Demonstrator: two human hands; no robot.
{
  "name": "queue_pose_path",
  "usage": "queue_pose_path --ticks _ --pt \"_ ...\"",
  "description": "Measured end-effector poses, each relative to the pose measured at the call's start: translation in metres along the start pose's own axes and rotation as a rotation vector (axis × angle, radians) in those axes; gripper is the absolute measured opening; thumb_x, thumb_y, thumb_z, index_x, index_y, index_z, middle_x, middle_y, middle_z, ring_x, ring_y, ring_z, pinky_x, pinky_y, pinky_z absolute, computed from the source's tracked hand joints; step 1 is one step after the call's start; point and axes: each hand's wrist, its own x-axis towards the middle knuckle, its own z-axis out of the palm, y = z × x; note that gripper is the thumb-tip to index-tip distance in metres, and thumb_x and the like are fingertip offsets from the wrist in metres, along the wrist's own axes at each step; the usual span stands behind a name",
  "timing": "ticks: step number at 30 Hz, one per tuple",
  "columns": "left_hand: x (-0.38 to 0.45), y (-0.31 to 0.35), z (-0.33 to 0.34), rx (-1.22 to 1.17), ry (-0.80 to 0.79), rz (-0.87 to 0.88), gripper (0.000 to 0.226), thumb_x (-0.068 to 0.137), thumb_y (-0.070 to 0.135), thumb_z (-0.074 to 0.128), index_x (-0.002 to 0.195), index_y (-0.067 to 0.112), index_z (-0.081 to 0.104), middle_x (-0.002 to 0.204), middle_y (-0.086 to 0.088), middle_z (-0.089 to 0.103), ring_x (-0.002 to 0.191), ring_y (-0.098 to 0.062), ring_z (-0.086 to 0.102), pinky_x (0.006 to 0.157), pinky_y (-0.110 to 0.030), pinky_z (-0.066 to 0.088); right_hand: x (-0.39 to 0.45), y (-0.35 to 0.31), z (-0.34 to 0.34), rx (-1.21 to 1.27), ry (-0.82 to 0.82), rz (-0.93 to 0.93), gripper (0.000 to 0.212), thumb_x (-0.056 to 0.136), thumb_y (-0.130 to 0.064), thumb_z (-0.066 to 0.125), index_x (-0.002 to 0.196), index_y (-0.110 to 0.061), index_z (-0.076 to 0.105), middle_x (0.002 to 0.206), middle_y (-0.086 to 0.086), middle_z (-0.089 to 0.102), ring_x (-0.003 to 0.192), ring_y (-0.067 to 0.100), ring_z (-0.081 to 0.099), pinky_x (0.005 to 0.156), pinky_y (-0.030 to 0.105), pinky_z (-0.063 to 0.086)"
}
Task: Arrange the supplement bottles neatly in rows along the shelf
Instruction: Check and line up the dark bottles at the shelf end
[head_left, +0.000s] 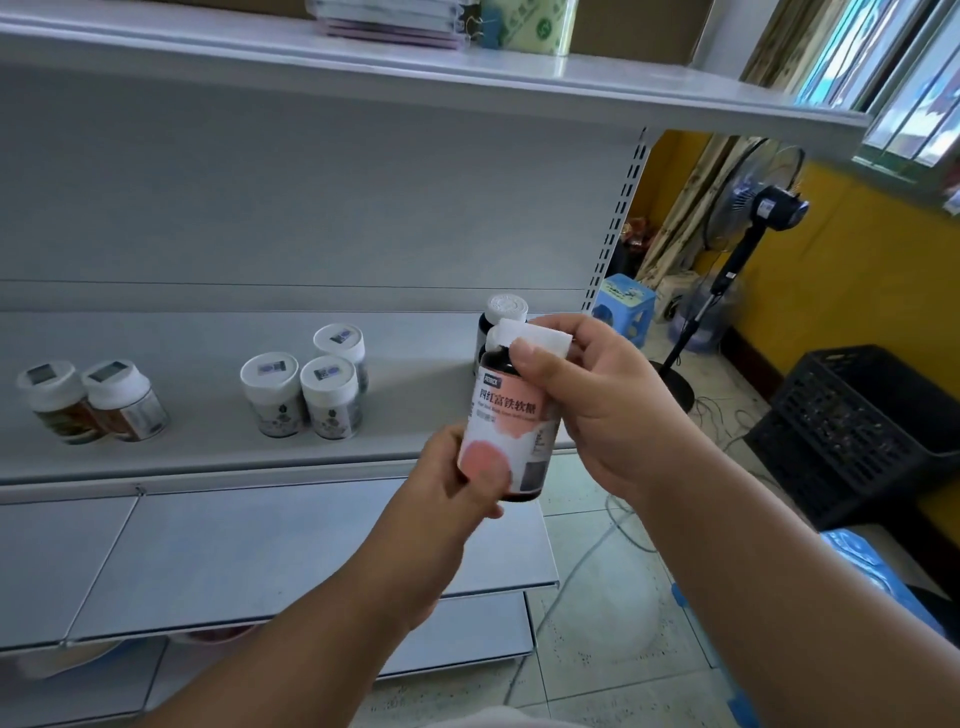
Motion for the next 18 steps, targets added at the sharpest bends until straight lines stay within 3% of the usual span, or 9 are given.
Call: queue_pose_path --ticks 4,7,10,12,14,16,18 --pt "0.018 0.007 -0.010 0.341 0.043 0.169 0.053 0.075 0.042 0.079 0.121 0.040 0.054 0.116 0.013 0.067 0.104 -0.010 0.065 0.091 -0.040 0.054 -0.012 0.002 -0.002 -0.297 -0.036 -0.232 0.056 0.073 -0.008 0.082 0.121 -0.016 0.055 0.107 -0.002 0.068 0.104 0.017 0.066 0.089 0.040 0.055" --pt "0.041 0.018 -0.015 0.469 0.086 0.440 0.060 0.076 0.022 0.081 0.130 0.024 0.056 0.124 0.003 0.065 0.115 -0.024 0.061 0.094 -0.052 0.050 -0.027 0.009 -0.006 -0.571 -0.099 -0.513 0.061 0.070 -0.005 0.085 0.122 -0.014 0.056 0.125 -0.007 0.062 0.124 0.017 0.055 0.102 0.043 0.046" --pt "0.051 0.033 -0.010 0.554 0.094 0.594 0.058 0.075 0.011 0.079 0.128 0.017 0.057 0.122 0.008 0.064 0.116 -0.020 0.060 0.096 -0.046 0.049 -0.039 0.009 -0.008 -0.771 -0.060 -0.772 0.056 0.070 -0.005 0.085 0.119 -0.007 0.058 0.132 0.004 0.058 0.129 0.021 0.050 0.103 0.044 0.044" --pt "0.048 0.039 -0.008 0.629 0.044 0.582 0.053 0.072 0.027 0.078 0.122 0.027 0.059 0.114 0.012 0.066 0.108 -0.019 0.062 0.089 -0.041 0.052 -0.043 0.001 -0.010 -0.743 0.002 -0.704 0.060 0.070 -0.014 0.085 0.123 -0.013 0.057 0.127 -0.002 0.060 0.122 0.019 0.055 0.099 0.040 0.046" --pt "0.036 0.040 -0.004 0.636 -0.048 0.386 0.049 0.068 0.041 0.081 0.113 0.040 0.061 0.106 0.016 0.069 0.100 -0.011 0.064 0.087 -0.035 0.054 -0.041 -0.012 -0.015 -0.624 0.070 -0.499 0.059 0.069 -0.026 0.084 0.123 -0.023 0.058 0.113 -0.010 0.065 0.110 0.016 0.061 0.091 0.035 0.051" --pt "0.028 0.041 0.005 0.487 -0.139 0.156 0.050 0.065 0.052 0.078 0.110 0.034 0.066 0.103 0.011 0.073 0.096 -0.013 0.068 0.091 -0.041 0.055 -0.028 -0.020 -0.024 -0.357 0.072 -0.222 0.051 0.071 -0.038 0.080 0.115 -0.020 0.062 0.103 -0.002 0.071 0.097 0.020 0.068 0.083 0.040 0.057" --pt "0.026 0.044 0.019 0.273 -0.138 -0.029 0.063 0.064 0.065 0.072 0.104 0.017 0.071 0.095 -0.005 0.076 0.087 -0.025 0.070 0.093 -0.049 0.055 -0.005 -0.015 -0.038 -0.084 0.093 0.111 0.051 0.072 -0.046 0.074 0.104 -0.009 0.065 0.099 0.014 0.073 0.095 0.035 0.069 0.086 0.052 0.056"
